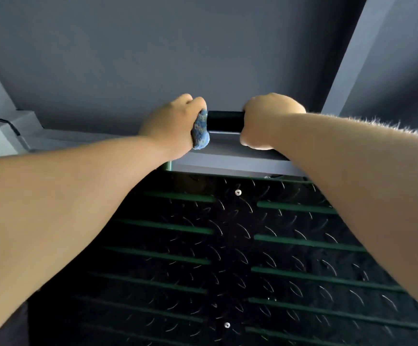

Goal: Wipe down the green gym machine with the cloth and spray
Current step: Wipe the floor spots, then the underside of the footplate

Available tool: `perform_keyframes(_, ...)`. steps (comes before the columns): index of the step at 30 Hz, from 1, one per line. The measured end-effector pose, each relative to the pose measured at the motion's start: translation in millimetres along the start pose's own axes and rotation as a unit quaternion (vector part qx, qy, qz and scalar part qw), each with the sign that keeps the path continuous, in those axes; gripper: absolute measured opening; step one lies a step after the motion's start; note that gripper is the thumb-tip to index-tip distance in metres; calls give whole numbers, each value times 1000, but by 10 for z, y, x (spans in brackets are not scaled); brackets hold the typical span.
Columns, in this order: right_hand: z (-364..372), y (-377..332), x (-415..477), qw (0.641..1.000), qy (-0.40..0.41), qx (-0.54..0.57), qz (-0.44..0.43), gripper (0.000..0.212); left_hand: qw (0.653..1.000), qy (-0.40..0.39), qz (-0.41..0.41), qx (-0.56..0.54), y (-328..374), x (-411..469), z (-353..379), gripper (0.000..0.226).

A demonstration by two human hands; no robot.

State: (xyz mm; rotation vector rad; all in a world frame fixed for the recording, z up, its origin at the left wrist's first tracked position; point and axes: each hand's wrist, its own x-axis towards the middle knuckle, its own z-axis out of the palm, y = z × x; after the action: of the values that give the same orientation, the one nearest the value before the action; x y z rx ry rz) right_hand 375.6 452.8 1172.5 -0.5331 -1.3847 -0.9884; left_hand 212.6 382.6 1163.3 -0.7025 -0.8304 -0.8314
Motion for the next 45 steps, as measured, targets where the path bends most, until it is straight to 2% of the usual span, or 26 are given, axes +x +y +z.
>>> perform_keyframes(2,46,20,1,999,29,7,12,14,998,-50,-23,-42,14,67,-67,19)
perform_keyframes(3,49,29,6,999,36,10,13,17,990,-80,-58,-100,-14,88,-96,15)
perform_keyframes(4,55,30,10,999,39,12,14,19,971,-107,-106,-183,-35,84,-141,15)
perform_keyframes(6,81,12,-22,999,43,11,19,22,898,-160,-210,-351,-115,29,-146,17)
perform_keyframes(7,80,28,-34,999,43,15,21,23,867,-180,-249,-392,-141,-1,-117,19)
perform_keyframes(9,85,36,-62,999,37,17,22,24,839,-187,-291,-420,-175,-45,-57,26)
perform_keyframes(16,79,71,-39,999,39,38,-8,19,841,-90,-311,-433,-119,-165,20,18)
perform_keyframes(19,12,79,-55,999,20,46,-11,18,844,-100,-330,-410,-104,-131,-4,21)
perform_keyframes(23,-12,11,-202,999,8,40,19,26,845,-135,-333,-395,-72,-317,-118,20)
perform_keyframes(25,44,-10,-215,999,26,37,30,28,882,-137,-309,-327,-102,-439,-109,21)
perform_keyframes(27,114,-45,-266,997,67,23,24,29,922,-141,-298,-205,-101,-580,-74,31)
perform_keyframes(31,164,-78,-293,994,110,1,24,33,937,-109,-321,-87,5,-466,-70,32)
perform_keyframes(32,174,-57,-307,994,110,-1,22,33,952,-89,-288,-53,85,-381,-69,35)
perform_keyframes(34,162,-75,-309,993,114,4,13,33,989,-45,-139,28,182,-205,-116,30)
perform_keyframes(36,135,-47,-299,995,102,1,4,36,995,-53,-8,84,237,-79,-181,30)
perform_keyframes(37,125,-15,-307,996,87,2,2,37,994,-66,22,85,225,-36,-195,31)
perform_keyframes(39,99,-1,-312,998,61,7,-2,40,996,-91,-10,17,115,-19,-227,27)
perform_keyframes(41,82,16,-319,999,48,10,-2,42,979,-137,-94,-118,15,-37,-241,17)
perform_keyframes(43,55,16,-328,999,44,10,-4,42,925,-170,-186,-284,-63,-64,-215,19)
perform_keyframes(45,39,8,-344,999,34,10,-5,42,867,-190,-258,-382,-142,-117,-217,30)
